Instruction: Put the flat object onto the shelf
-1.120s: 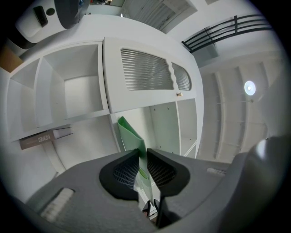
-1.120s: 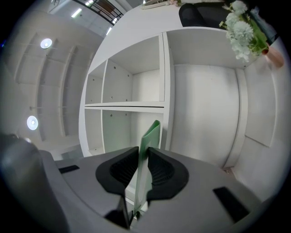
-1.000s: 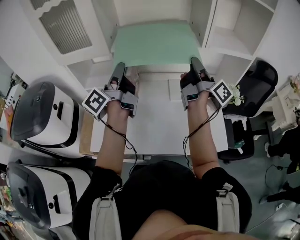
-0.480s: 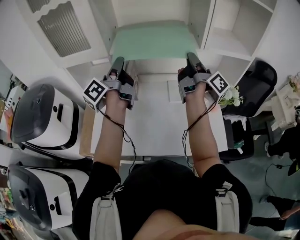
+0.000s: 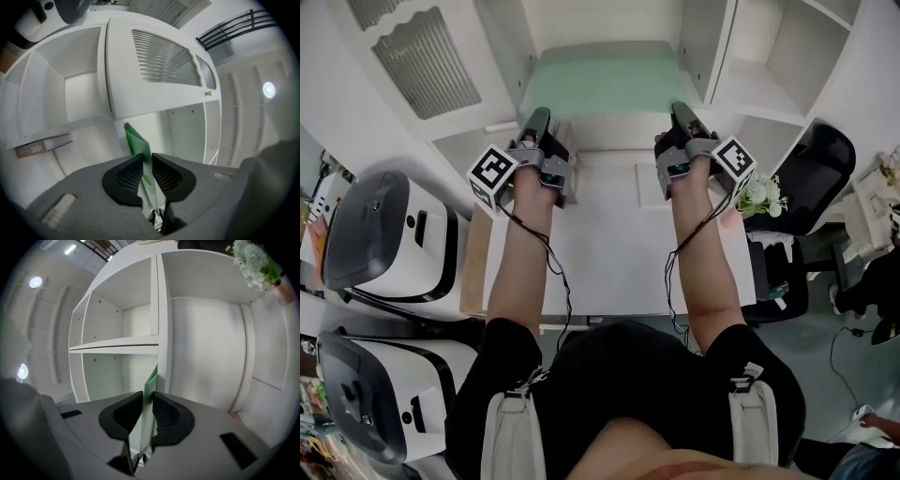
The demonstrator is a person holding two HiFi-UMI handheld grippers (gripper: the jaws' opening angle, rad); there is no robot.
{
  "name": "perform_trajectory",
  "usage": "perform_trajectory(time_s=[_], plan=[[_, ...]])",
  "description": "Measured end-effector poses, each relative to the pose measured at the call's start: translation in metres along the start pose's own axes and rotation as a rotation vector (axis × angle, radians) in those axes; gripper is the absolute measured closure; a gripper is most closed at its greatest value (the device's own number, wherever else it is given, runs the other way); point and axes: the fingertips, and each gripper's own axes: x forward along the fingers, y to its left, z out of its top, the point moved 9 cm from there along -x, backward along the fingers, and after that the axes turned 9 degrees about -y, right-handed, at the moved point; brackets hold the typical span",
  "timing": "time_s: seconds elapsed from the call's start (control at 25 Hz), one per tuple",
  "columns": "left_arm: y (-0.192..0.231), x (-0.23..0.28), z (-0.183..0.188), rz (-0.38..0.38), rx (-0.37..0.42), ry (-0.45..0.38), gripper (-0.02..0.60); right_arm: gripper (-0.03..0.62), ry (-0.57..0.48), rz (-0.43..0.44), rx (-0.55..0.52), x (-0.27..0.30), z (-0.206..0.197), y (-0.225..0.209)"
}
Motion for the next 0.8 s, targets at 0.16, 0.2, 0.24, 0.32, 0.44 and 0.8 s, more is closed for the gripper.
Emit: perform_trajectory(time_s=[0.16,0.2,0.24,0.32,0.44,0.8], plan=[[0.002,0.005,0.000,-0.004,-0.004,0.006,0.520,0.530,-0.002,0.002,-0.007,0.006,0.003,-0.002],[0.002,0.007,0.000,-0.004,-0.004,0.006,0.520,0.530,-0.002,0.001,-0.008,0.008,0.003,-0.002],[0.003,0.010,0.001,-0.002,-0.003,0.006,0.520,0.530,-0.001,-0.003,-0.009,0.010,0.003,-0.003],[0.004,0.013,0.003,0.004,-0.004,0.001,0.520,0.530,0.007,-0.007,-0.008,0.012,0.002,-0.004],[0.006,0.015,0.004,0.008,-0.008,-0.005,0.520,0.528,0.009,-0.009,-0.016,0.013,0.001,-0.004],[0.008,0.016,0.004,0.027,0.035,-0.002,0.483,0.513,0.000,-0.013,-0.115,0.014,0.001,0.002]])
